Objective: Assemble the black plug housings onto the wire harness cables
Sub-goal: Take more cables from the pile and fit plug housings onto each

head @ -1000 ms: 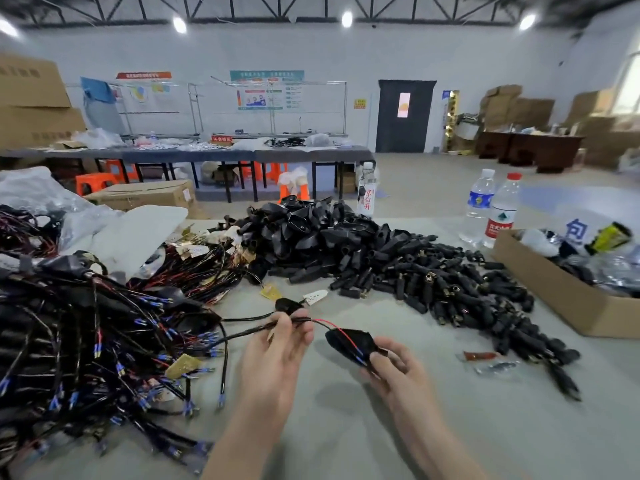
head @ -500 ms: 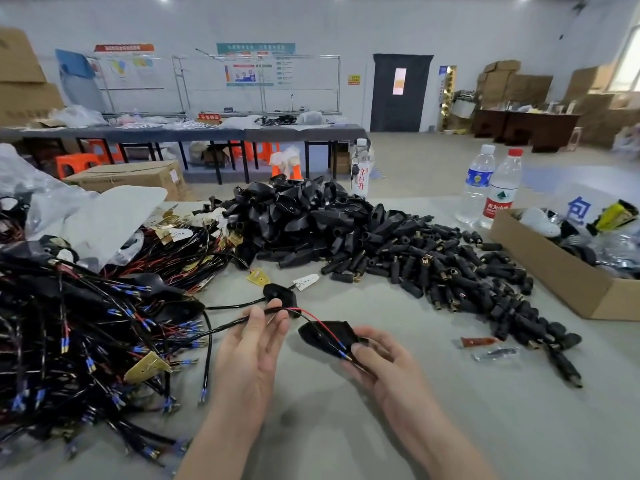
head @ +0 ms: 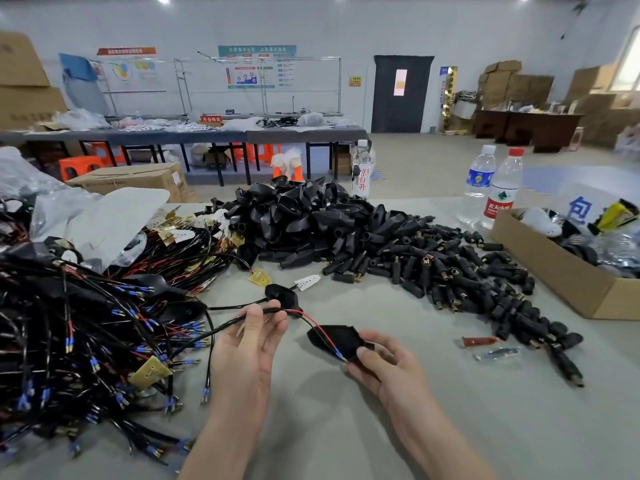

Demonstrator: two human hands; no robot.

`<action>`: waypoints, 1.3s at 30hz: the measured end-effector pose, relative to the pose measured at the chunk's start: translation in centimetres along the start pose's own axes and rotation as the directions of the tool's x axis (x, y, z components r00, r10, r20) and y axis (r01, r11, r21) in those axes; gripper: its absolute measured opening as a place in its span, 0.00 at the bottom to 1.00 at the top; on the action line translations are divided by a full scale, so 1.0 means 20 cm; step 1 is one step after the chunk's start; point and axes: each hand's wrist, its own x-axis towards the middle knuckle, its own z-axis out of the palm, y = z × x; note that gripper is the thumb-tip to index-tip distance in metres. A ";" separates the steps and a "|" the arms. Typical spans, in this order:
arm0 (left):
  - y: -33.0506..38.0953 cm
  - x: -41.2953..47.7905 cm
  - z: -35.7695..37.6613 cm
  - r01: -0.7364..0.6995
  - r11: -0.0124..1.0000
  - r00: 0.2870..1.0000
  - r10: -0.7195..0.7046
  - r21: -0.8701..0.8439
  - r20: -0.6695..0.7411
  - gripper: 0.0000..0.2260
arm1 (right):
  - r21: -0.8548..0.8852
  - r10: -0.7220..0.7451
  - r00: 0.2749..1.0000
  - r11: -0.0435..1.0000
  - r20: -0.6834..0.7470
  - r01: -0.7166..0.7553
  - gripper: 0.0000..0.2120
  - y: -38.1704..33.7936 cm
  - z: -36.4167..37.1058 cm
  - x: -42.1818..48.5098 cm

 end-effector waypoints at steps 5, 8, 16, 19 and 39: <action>0.00 0.00 0.01 0.015 0.999 1.000 -0.016 -0.041 -0.017 0.17 | 0.019 0.029 0.999 0.999 0.030 -0.030 0.09 0.00 0.01 -0.01; -0.01 -0.01 0.01 0.048 0.999 0.999 -0.048 -0.025 0.006 0.21 | 0.057 0.038 0.999 0.998 0.033 -0.040 0.09 0.00 0.03 -0.02; -0.01 -0.03 0.02 0.076 0.997 0.996 -0.077 0.008 0.042 0.24 | 0.213 -0.007 1.000 0.977 0.017 0.003 0.09 -0.01 0.03 0.00; -0.01 -0.02 0.02 0.083 0.996 0.996 -0.083 -0.018 0.018 0.23 | 0.245 -0.031 0.999 0.969 0.025 0.024 0.11 -0.01 0.02 0.00; -0.09 0.01 -0.04 -0.089 0.833 0.989 0.140 0.546 -0.052 0.08 | 0.282 -0.047 0.999 0.958 0.003 0.045 0.12 -0.04 0.07 -0.01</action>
